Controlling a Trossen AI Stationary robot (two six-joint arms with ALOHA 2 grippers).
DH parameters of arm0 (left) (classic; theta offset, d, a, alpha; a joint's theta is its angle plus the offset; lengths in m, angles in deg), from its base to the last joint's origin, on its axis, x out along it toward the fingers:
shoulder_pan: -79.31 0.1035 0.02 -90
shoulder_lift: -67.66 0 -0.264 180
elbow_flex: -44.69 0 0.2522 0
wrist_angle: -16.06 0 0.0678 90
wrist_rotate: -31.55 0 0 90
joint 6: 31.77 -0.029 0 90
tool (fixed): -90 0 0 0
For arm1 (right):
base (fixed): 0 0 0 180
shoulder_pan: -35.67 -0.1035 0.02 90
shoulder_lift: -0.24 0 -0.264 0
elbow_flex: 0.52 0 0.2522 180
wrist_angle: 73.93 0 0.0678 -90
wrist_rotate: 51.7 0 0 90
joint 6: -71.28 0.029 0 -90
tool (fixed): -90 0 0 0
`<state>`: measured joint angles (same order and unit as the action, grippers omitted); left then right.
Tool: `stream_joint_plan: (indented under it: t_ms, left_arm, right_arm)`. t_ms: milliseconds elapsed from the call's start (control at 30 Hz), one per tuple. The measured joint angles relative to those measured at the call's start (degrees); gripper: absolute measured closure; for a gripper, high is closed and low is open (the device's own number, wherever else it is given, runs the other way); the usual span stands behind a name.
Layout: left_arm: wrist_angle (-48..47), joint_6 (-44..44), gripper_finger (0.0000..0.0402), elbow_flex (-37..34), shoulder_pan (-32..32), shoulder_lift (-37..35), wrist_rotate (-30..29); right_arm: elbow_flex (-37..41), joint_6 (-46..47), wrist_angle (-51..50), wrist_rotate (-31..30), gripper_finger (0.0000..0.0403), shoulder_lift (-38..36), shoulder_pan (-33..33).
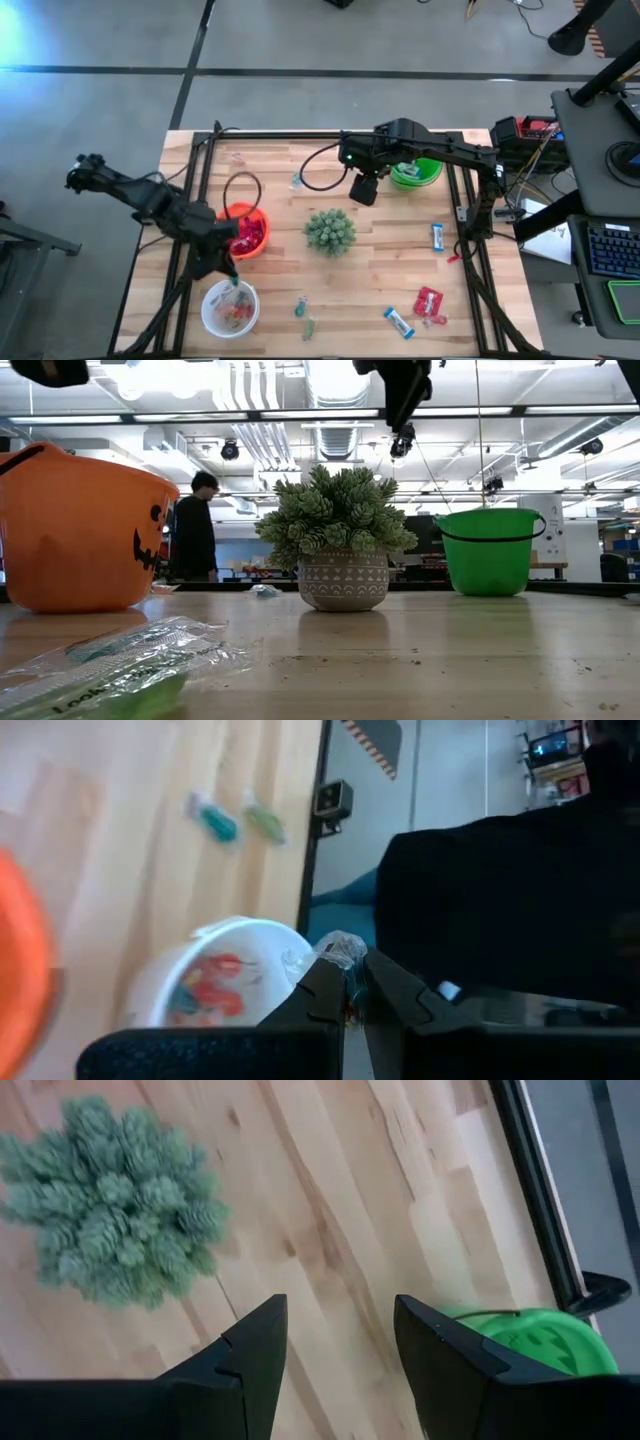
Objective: Sort candy
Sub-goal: Put the blue gummy into the white bucket
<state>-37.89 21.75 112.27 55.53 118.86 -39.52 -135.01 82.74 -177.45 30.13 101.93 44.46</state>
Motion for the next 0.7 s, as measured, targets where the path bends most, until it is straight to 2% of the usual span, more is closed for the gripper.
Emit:
stream_joint_plan:
  t_ms: [100,267,400,500,700]
  left_arm:
    - [2.3,4.6,0.04,-2.2,-4.7,1.2,-0.5]
    - [-0.9,12.4,0.04,-2.3,-12.0,1.4,-0.6]
    - [0.0,16.1,0.04,-1.4,-16.1,1.5,-5.2]
    - [1.2,16.5,0.04,-0.8,-17.2,2.5,-6.5]
    - [1.1,18.6,0.0382,1.3,-17.3,4.8,-4.5]
  right_arm:
    - [0.0,-0.1,-0.2,0.0,0.0229,0.0,0.0]
    - [0.0,-0.1,-0.3,0.8,0.0229,-0.8,0.0]
    - [0.0,0.3,-0.3,1.1,0.0229,-2.0,0.0]
    - [0.0,0.5,-0.3,1.1,0.0229,-2.9,0.0]
    - [0.0,2.0,-0.3,1.1,0.0229,-3.8,0.0]
